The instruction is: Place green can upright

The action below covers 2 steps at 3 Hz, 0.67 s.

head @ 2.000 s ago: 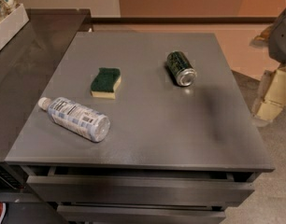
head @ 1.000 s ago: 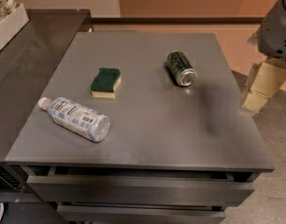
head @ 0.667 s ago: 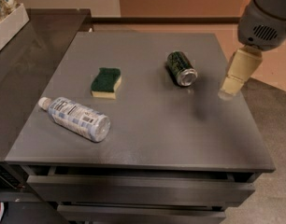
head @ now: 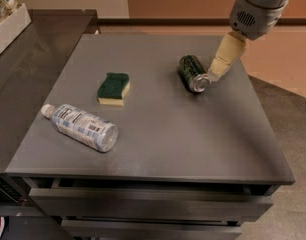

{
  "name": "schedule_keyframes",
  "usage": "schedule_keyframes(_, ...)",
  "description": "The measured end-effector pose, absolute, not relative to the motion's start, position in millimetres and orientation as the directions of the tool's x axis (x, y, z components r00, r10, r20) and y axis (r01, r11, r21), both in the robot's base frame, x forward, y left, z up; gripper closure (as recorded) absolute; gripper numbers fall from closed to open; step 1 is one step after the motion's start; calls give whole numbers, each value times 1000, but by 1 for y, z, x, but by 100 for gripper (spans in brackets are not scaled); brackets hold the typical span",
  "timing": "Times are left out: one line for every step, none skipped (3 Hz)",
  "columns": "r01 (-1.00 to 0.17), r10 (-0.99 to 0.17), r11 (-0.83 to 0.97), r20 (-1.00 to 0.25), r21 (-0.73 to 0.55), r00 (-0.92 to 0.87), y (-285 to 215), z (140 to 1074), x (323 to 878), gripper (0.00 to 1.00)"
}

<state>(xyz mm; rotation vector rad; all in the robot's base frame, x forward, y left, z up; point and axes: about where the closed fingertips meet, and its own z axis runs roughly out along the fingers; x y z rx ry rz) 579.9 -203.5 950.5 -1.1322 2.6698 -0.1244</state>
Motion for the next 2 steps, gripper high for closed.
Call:
schedule_keyframes(-602, -617, 787, -201, -134, -761, -200, 935, 609, 0)
schedule_keyframes(-490, -497, 867, -204, -90, -843, -194, 913, 632, 0)
